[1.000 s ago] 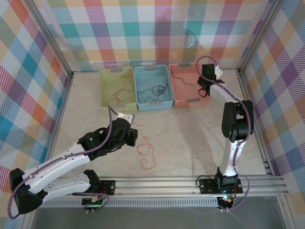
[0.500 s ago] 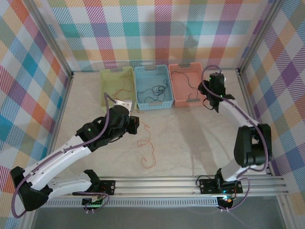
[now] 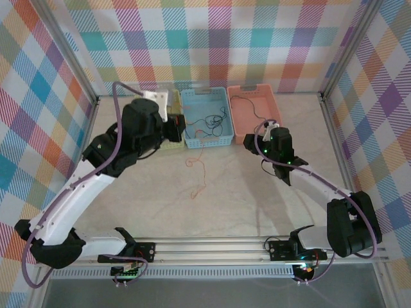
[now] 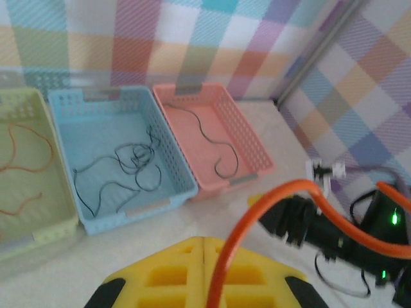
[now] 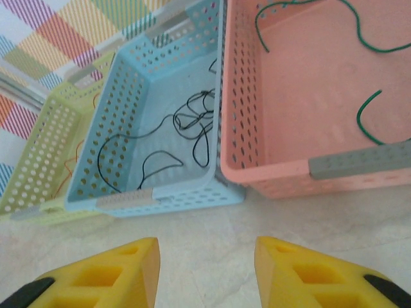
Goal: Untangle the cables
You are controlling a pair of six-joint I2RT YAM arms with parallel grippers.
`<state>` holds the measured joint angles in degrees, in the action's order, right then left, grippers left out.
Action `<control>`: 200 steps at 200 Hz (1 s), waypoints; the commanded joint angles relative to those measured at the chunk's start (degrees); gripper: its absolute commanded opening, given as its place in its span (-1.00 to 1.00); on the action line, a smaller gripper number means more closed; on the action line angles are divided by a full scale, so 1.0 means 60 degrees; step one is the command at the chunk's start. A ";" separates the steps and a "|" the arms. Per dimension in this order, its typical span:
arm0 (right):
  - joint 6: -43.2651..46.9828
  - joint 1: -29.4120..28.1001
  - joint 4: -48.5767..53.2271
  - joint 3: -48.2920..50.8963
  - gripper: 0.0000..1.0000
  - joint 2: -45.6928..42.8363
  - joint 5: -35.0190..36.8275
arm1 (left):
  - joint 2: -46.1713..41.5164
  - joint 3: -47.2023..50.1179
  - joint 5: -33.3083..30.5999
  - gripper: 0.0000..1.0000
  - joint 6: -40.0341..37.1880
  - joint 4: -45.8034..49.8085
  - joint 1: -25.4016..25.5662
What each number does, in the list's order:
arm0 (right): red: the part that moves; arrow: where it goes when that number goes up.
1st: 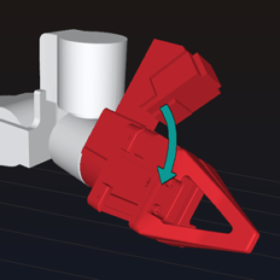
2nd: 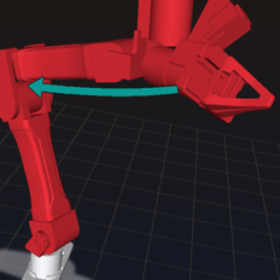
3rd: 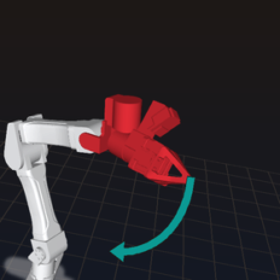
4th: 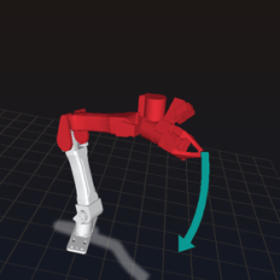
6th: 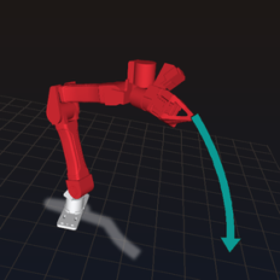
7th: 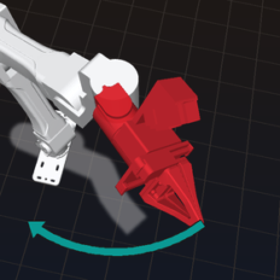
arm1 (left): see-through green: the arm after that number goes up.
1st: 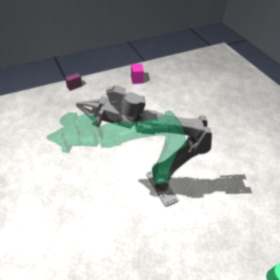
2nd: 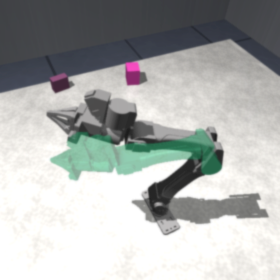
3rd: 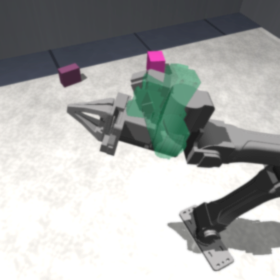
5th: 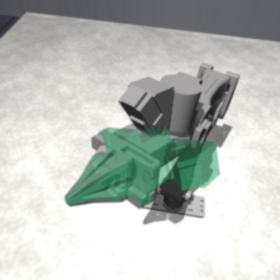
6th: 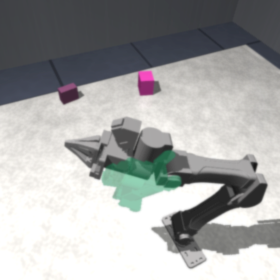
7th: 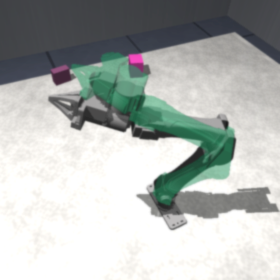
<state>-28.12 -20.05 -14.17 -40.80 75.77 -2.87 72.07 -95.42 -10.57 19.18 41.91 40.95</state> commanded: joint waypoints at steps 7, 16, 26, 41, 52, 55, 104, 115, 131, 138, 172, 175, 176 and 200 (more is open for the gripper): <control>0.0701 -0.0456 -0.0675 0.0268 -0.12 0.0109 0.0239 | 0.0958 -0.1910 -0.0067 -1.00 -0.0473 0.0647 -0.0940; 0.0689 -0.0522 -0.0796 0.0398 -0.12 0.0235 0.0252 | 0.1402 -0.2684 0.0109 -1.00 -0.0346 0.0813 -0.1352; 0.0698 -0.0585 -0.1017 0.0526 -0.12 0.0402 0.0273 | 0.1879 -0.3623 0.0348 -1.00 -0.0126 0.0952 -0.1826; 0.0799 -0.0698 -0.1226 0.0579 -0.13 0.0742 0.0290 | 0.2579 -0.4954 0.0769 -1.00 0.0104 0.0917 -0.2386; 0.0867 -0.0741 -0.1236 0.0561 -0.13 0.1001 0.0358 | 0.3247 -0.6209 0.0971 -1.00 0.0140 0.1072 -0.2680; 0.0866 -0.0757 -0.1275 0.0583 -0.14 0.1053 0.0394 | 0.3460 -0.6582 0.1001 -1.00 0.0150 0.1170 -0.2754; 0.0893 -0.0781 -0.1523 0.0616 -0.13 0.1518 0.0376 | 0.5301 -0.9693 0.1102 -1.00 0.0244 0.0798 -0.4414; 0.0911 -0.0774 -0.1530 0.0602 -0.13 0.1589 0.0394 | 0.5379 -0.9544 0.1105 -1.00 0.0481 0.0398 -0.4872; 0.0907 -0.0774 -0.1519 0.0586 -0.13 0.1639 0.0399 | 0.5685 -0.9513 0.1146 -1.00 0.0708 0.0159 -0.5450; 0.0909 -0.0782 -0.1530 0.0584 -0.13 0.1640 0.0378 | 0.5884 -0.9502 0.1164 -1.00 0.0831 0.0131 -0.5638; 0.0893 -0.0789 -0.1587 0.0599 -0.13 0.1691 0.0274 | 0.7073 -0.9517 0.1861 -1.00 0.0927 -0.0350 -0.6208; 0.0880 -0.0789 -0.1598 0.0582 -0.13 0.1697 0.0263 | 0.7183 -0.9526 0.1931 -1.00 0.0906 -0.0406 -0.6222; 0.0879 -0.0789 -0.1595 0.0585 -0.13 0.1691 0.0268 | 0.7209 -0.9519 0.1941 -1.00 0.0905 -0.0422 -0.6231; 0.0793 -0.0789 -0.1557 0.0512 -0.13 0.1843 0.0133 | 0.8033 -0.9498 0.2419 -1.00 0.0651 -0.0659 -0.6252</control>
<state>-23.44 -24.43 -21.50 -37.43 85.73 -0.75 116.22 -152.09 -0.84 23.57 40.86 3.73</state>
